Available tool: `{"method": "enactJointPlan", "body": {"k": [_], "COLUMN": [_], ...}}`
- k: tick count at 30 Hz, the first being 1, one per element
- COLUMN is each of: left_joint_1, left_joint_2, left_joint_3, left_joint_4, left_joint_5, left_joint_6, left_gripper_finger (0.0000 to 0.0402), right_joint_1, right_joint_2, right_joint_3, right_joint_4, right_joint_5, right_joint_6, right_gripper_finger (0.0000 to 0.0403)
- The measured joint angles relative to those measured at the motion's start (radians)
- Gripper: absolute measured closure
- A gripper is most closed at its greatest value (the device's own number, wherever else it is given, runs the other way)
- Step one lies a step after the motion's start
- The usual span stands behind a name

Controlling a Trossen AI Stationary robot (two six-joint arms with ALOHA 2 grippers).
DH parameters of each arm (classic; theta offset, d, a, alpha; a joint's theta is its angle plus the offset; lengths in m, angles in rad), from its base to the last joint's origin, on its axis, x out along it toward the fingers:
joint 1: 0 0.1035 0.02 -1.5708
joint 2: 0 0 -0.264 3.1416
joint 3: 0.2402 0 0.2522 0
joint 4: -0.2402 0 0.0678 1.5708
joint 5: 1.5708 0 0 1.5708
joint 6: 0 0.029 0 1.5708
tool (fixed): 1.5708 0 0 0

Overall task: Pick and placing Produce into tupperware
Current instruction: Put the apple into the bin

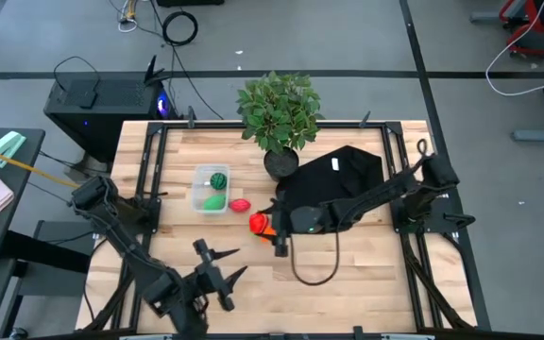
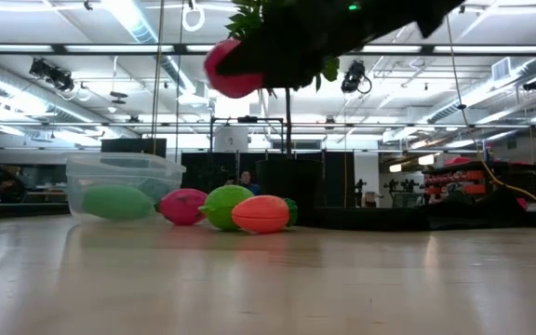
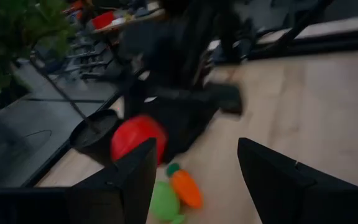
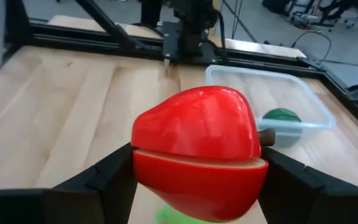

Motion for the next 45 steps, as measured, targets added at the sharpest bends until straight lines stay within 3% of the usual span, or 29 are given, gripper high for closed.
{"method": "enactJointPlan", "body": {"k": [4, 12, 23, 38, 45], "left_joint_1": [-0.058, -0.155, -0.171, -0.182, -0.182], "left_joint_2": [0.0, 0.0, 0.0, 0.0, 0.0], "left_joint_3": [0.05, 0.063, 0.063, 0.063, 0.063], "left_joint_4": [0.002, 0.036, 0.033, 0.038, 0.04], "left_joint_5": [-0.011, -0.142, -0.164, -0.164, -0.164], "left_joint_6": [0.036, 0.087, 0.093, 0.101, 0.106], "left_gripper_finger": [0.0171, 0.0171, 0.0171, 0.0171, 0.0171], "right_joint_1": [-0.019, -0.059, -0.098, -0.239, -0.253], "right_joint_2": [0.093, 0.274, 0.425, 0.459, 0.458], "right_joint_3": [0.101, 0.332, 0.557, 0.577, 0.576], "right_joint_4": [0.004, 0.014, 0.013, 0.014, 0.06], "right_joint_5": [0.002, 0.002, 0.028, -0.012, -0.038], "right_joint_6": [-0.017, -0.049, -0.086, -0.043, 0.004], "right_gripper_finger": [0.013, 0.0129, 0.0129, 0.013, 0.0129]}}
